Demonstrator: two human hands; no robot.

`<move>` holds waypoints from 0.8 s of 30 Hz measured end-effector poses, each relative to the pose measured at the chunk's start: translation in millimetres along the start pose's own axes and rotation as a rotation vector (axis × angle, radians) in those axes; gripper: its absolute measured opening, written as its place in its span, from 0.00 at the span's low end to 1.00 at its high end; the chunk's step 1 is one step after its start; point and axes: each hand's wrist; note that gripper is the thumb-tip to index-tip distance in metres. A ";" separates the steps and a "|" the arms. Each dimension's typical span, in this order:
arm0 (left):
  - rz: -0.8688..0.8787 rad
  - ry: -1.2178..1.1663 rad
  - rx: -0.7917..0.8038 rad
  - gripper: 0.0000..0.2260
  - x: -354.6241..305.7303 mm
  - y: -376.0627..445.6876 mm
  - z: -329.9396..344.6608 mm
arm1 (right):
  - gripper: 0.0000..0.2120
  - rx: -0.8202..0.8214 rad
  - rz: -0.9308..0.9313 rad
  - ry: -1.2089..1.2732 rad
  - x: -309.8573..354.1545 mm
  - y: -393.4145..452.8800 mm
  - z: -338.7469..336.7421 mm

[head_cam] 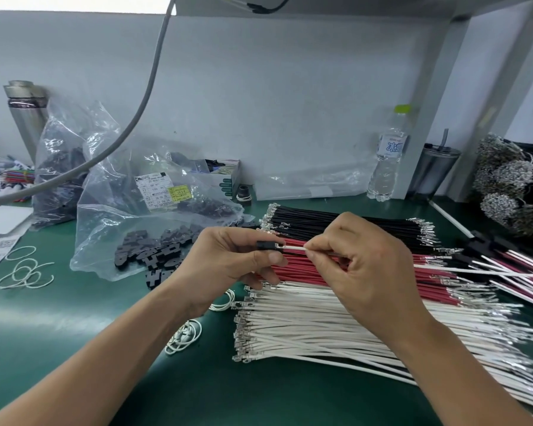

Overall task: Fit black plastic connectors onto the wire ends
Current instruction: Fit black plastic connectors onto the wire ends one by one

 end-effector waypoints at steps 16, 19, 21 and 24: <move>0.064 0.193 0.099 0.08 -3.8 -1.3 -0.4 | 0.02 0.128 0.135 0.233 0.2 -2.1 10.5; 0.075 0.237 0.137 0.06 -1.4 -2.3 -0.6 | 0.03 0.130 0.069 0.177 4.4 -4.1 13.5; 0.090 0.251 0.150 0.05 -0.2 -2.9 0.5 | 0.03 0.135 0.037 0.147 6.3 -4.5 14.3; 0.098 0.244 0.160 0.05 1.6 -2.2 1.5 | 0.03 0.132 0.005 0.131 2.6 -3.4 11.8</move>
Point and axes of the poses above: each hand's wrist, its own y-axis towards the middle knuckle, its own z-axis out of the palm, x = y × z, and after that the axes turned 12 degrees about z, right-handed
